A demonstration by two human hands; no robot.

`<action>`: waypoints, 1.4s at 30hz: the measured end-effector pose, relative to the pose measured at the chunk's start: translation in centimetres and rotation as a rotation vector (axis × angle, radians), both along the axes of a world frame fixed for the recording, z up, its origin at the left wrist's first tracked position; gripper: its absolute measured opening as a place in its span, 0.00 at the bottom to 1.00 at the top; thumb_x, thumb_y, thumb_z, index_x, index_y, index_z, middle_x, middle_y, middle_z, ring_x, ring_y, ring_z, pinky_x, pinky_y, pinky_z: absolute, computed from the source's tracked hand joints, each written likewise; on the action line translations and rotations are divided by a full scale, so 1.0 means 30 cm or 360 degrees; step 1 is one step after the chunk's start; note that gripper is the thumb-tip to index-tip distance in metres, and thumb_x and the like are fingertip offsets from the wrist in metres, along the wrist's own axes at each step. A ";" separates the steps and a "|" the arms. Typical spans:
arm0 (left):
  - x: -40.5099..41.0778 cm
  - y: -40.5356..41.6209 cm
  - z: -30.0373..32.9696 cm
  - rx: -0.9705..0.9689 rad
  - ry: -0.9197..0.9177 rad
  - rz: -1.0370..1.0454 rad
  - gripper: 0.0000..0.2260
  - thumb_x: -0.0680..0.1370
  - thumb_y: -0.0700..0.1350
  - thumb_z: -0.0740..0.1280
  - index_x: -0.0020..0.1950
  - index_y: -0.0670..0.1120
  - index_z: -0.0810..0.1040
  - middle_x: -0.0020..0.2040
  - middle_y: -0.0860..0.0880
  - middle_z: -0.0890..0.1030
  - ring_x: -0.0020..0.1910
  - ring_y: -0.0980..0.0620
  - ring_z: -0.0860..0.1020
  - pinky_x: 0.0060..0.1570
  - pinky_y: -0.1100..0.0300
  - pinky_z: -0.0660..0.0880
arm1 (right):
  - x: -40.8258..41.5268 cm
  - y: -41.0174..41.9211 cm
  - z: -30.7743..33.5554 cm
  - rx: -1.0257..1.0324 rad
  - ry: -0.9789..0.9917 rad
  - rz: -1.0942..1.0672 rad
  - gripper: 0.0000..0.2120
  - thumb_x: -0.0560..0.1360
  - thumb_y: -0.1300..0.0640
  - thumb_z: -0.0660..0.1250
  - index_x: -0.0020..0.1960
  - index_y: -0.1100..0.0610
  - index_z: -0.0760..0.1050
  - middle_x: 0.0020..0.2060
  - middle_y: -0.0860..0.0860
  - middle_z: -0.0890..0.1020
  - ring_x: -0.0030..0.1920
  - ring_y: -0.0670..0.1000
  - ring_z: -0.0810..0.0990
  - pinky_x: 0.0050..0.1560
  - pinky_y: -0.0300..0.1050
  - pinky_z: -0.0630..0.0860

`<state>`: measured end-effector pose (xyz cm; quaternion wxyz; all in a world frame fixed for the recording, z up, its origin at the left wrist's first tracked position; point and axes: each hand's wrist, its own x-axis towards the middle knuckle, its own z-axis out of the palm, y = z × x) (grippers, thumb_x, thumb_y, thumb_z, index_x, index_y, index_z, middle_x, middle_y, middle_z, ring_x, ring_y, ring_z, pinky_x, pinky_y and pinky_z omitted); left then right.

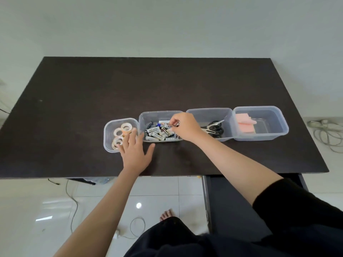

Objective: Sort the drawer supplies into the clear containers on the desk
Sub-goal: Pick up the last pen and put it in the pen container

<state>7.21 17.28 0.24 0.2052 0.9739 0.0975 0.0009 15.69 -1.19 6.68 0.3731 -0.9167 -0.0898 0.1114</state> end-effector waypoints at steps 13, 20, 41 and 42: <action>-0.065 -0.033 -0.010 0.0057 -0.0194 -0.0041 0.26 0.75 0.55 0.61 0.71 0.47 0.66 0.76 0.47 0.61 0.77 0.44 0.55 0.68 0.31 0.46 | -0.177 -0.089 -0.060 0.0116 -0.0583 -0.0084 0.06 0.71 0.67 0.68 0.45 0.60 0.81 0.43 0.55 0.81 0.44 0.52 0.79 0.46 0.42 0.75; -0.242 -0.200 -0.019 -0.0170 -0.0275 -0.0128 0.22 0.75 0.47 0.67 0.68 0.44 0.70 0.77 0.46 0.59 0.77 0.44 0.52 0.68 0.32 0.48 | -0.537 -0.268 -0.186 0.0140 -0.0619 -0.0231 0.06 0.70 0.65 0.69 0.46 0.60 0.80 0.43 0.52 0.79 0.45 0.52 0.78 0.45 0.42 0.76; -1.055 -0.843 -0.203 -0.0464 0.0622 -0.0031 0.33 0.76 0.57 0.66 0.76 0.49 0.56 0.78 0.54 0.51 0.75 0.49 0.60 0.64 0.54 0.69 | -1.373 -0.887 -0.387 0.0831 0.0980 -0.1671 0.52 0.71 0.50 0.71 0.74 0.43 0.31 0.72 0.60 0.62 0.70 0.55 0.68 0.59 0.45 0.66; -1.051 -0.850 -0.202 -0.0462 0.0631 -0.0015 0.33 0.76 0.56 0.65 0.76 0.49 0.56 0.78 0.53 0.52 0.75 0.49 0.60 0.65 0.54 0.68 | -1.370 -0.880 -0.388 0.0865 0.1015 -0.1674 0.51 0.72 0.50 0.70 0.73 0.43 0.31 0.69 0.60 0.67 0.67 0.54 0.71 0.58 0.44 0.66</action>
